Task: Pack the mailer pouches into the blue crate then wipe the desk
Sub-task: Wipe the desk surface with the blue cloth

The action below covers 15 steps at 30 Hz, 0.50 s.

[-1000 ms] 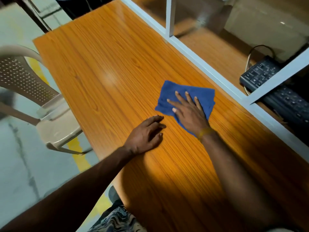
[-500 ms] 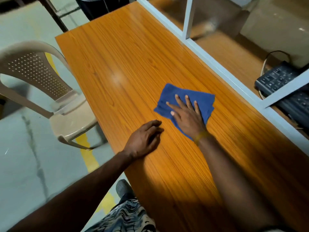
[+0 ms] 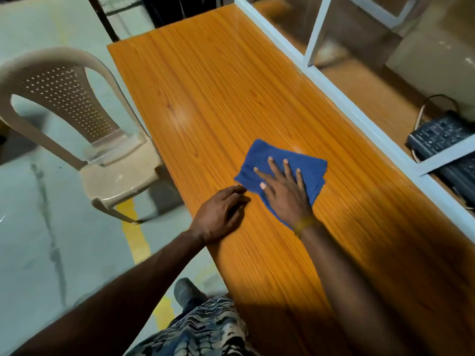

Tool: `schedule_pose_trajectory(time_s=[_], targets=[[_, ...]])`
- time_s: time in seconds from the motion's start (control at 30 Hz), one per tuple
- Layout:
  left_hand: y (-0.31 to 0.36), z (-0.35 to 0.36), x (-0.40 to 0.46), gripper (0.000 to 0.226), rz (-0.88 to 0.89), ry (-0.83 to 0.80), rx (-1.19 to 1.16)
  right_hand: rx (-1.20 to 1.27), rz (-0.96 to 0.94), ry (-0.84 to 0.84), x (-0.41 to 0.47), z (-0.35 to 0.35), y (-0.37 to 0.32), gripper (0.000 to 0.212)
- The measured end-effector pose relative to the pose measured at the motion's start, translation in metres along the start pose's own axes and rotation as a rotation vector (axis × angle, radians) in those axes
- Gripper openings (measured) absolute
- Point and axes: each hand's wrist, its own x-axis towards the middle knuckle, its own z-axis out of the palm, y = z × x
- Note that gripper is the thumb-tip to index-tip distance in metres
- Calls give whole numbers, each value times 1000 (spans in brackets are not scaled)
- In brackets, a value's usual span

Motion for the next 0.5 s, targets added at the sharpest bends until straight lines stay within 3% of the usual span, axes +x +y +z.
schedule_pose_trajectory(time_s=[0.1, 0.23, 0.3, 0.5], targets=[[-13, -9, -15, 31, 20, 21, 5, -10, -49, -16, -32, -2, 21, 44], [-33, -21, -29, 27, 29, 7, -48, -2, 271, 84, -1, -1, 11, 44], [-38, -23, -34, 27, 22, 9, -50, 8, 338, 94, 20, 4, -21, 45], [-55, -33, -54, 31, 68, 34, -50, 4, 41, -20, -29, 26, -71, 45]])
